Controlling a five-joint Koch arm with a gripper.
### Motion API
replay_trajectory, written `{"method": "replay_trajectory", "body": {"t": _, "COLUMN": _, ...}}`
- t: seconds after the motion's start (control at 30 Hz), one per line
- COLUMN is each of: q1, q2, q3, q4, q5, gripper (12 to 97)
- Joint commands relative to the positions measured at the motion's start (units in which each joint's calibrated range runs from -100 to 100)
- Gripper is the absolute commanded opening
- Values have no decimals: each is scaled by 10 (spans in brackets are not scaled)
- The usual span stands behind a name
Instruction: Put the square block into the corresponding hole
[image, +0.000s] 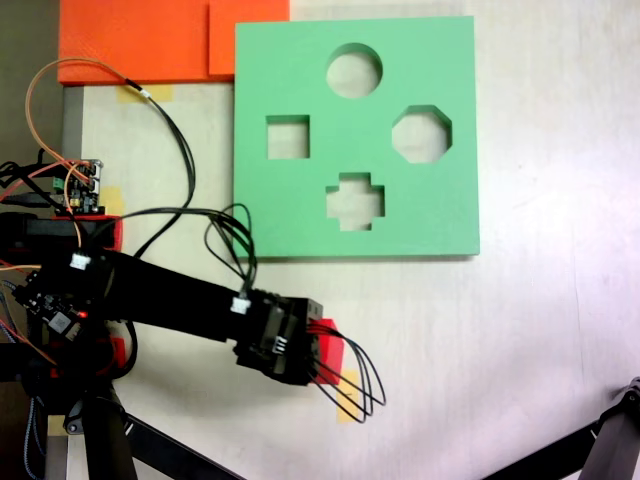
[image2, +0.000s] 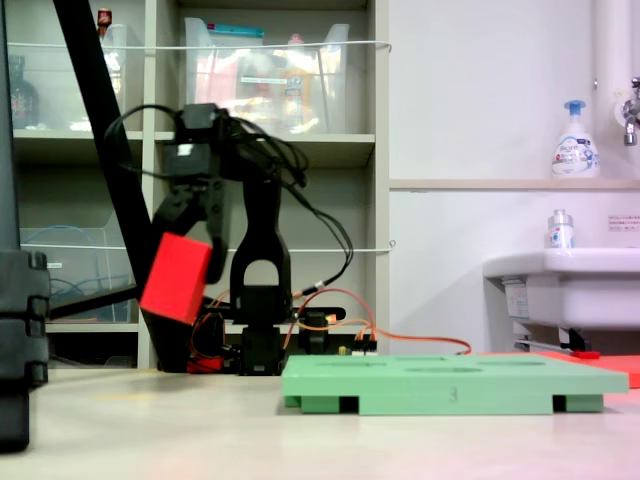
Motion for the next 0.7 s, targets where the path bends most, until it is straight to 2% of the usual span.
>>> {"method": "replay_trajectory", "body": {"t": 0.0, "q1": 27, "q2": -88, "q3": -19, "q4": -25, "q5": 40, "gripper": 175}}
{"method": "replay_trajectory", "body": {"t": 0.37, "q1": 181, "q2": -128, "q3": -99, "q4": -25, "q5": 183, "gripper": 176}}
{"method": "replay_trajectory", "body": {"t": 0.5, "q1": 229, "q2": -71, "q3": -75, "q4": -25, "q5": 215, "gripper": 264}}
{"method": "replay_trajectory", "body": {"t": 0.67, "q1": 268, "q2": 71, "q3": 16, "q4": -25, "q5": 237, "gripper": 268}}
